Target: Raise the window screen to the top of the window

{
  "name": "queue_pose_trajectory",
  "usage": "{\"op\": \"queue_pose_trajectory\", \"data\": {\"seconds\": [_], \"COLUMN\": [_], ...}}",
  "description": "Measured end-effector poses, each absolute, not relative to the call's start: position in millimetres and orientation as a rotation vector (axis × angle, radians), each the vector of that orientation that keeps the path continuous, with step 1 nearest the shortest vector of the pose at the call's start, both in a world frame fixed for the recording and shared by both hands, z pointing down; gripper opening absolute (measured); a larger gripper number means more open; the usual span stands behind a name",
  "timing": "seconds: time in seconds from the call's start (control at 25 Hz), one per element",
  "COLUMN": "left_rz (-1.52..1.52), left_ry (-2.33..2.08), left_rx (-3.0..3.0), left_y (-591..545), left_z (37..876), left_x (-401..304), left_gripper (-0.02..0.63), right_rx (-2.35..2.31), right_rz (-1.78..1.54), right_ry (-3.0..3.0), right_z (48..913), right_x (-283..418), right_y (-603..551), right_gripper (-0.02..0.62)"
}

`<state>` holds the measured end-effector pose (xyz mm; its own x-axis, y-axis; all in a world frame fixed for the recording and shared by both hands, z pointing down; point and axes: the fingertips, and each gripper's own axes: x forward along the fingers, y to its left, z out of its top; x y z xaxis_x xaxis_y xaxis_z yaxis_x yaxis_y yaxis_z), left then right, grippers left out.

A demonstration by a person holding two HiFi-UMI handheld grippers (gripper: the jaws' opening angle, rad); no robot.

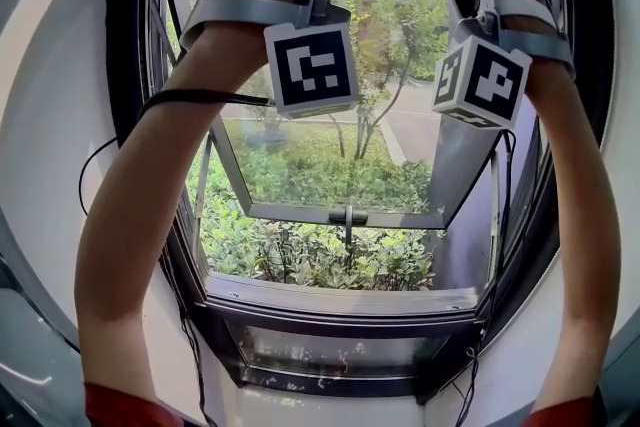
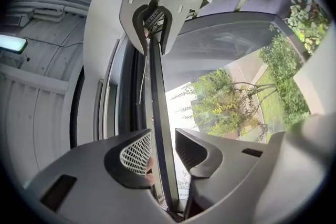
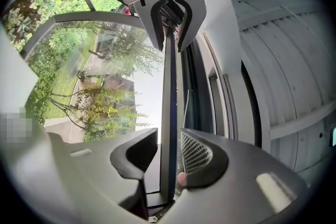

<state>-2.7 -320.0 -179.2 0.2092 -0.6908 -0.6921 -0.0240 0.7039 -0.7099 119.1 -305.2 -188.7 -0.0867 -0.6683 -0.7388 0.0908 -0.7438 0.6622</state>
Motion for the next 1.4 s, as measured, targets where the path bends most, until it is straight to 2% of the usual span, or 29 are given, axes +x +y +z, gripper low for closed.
{"op": "queue_pose_trajectory", "data": {"seconds": [0.76,1.4], "left_rz": [-0.53,-0.579], "left_ry": [1.224,1.143], "left_rx": [-0.748,-0.792], "left_y": [-297,-275], "left_z": [-90,-1], "left_x": [-11,-16], "left_gripper": [0.121,0.121], "right_rx": [1.583,1.492], "right_rz": [-1.967,-1.944], "right_ry": [-0.773,-0.869], "right_z": [-104,-11], "right_x": [85,85], "right_y": [-273,-271], "right_gripper": [0.129,0.138]}}
